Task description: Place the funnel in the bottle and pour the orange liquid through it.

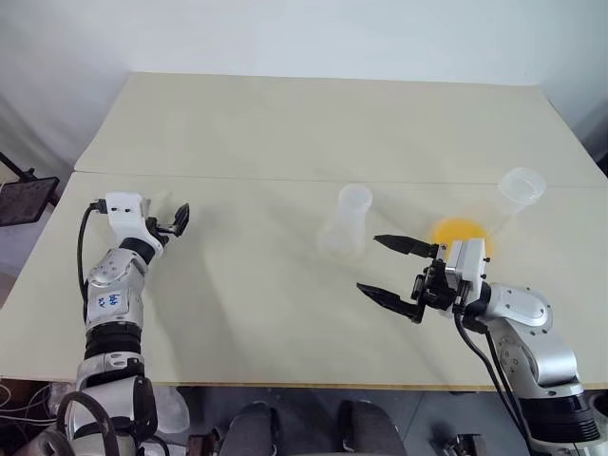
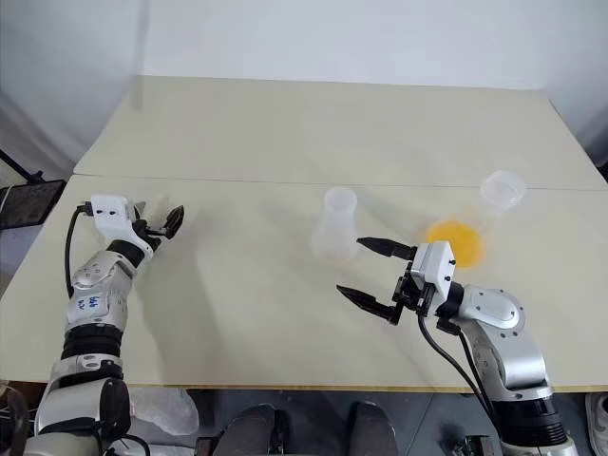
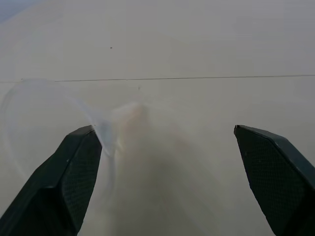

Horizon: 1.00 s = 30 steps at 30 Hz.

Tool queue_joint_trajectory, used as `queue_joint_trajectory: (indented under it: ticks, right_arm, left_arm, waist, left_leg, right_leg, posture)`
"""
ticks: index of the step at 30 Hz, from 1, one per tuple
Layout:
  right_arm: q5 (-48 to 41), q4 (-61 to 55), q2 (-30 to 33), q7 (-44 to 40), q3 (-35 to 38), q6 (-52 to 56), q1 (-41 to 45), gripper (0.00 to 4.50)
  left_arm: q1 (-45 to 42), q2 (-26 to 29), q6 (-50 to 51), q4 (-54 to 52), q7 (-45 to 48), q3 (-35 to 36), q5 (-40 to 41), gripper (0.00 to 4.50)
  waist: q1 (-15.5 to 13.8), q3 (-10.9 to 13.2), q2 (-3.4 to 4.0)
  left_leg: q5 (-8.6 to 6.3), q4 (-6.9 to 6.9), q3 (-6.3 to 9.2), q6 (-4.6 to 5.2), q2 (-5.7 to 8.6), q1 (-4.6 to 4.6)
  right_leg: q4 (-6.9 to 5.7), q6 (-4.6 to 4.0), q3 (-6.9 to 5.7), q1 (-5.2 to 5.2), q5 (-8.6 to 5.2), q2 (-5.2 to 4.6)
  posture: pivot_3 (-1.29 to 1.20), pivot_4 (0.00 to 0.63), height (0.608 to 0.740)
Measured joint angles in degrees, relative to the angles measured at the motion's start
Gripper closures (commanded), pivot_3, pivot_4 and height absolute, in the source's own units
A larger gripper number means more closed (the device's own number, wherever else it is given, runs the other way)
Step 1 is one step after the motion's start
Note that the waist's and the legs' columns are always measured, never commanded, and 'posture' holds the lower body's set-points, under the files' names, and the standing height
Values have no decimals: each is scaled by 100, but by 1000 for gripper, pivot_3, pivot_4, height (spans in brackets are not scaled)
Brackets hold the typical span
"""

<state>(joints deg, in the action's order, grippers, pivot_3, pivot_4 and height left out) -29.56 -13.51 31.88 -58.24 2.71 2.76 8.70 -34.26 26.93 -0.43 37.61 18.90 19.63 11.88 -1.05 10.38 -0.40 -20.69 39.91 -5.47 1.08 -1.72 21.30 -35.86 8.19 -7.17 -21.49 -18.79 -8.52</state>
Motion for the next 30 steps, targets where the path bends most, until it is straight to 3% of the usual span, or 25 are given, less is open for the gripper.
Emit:
queue_joint_trajectory:
  ticks: [12,16,22,25,30]
  right_arm:
    - [19,-70,0,114,0,-28,-87,0]
    - [16,-202,0,184,68,-48,-266,0]
    - [-37,-538,5,436,577,-49,-744,0]
    - [-73,-665,13,580,1002,-81,-1288,0]
    - [-6,-677,-120,850,1413,-420,-1808,0]
  left_arm:
    - [32,45,-95,101,76,4,27,4432]
    - [169,79,-93,-317,407,24,256,4470]
    - [-2,500,134,-1343,1854,-197,814,4470]
    - [-553,938,274,-1996,3217,-881,916,4470]
    - [-1929,978,-185,-2048,4942,-2061,628,4470]
  waist:
    - [-7,0,0]
    - [-29,0,0]
    - [-40,1,-4]
    - [-74,0,-5]
    - [-35,-1,-3]
  left_leg:
    - [0,1,1,0,0,0]
    - [0,5,2,0,0,3]
    - [1,10,-1,-2,2,19]
    - [1,13,-6,-3,8,25]
    - [3,7,-21,-6,6,19]
  right_leg:
    - [-1,0,-1,0,0,0]
    - [-2,0,-3,2,0,-1]
    - [-1,0,-19,1,0,0]
    - [2,0,-26,5,0,-2]
    - [7,1,-21,4,0,4]
  posture:
    - [0,150,740]
    - [0,150,740]
    - [0,150,740]
    - [0,150,740]
    - [0,150,740]
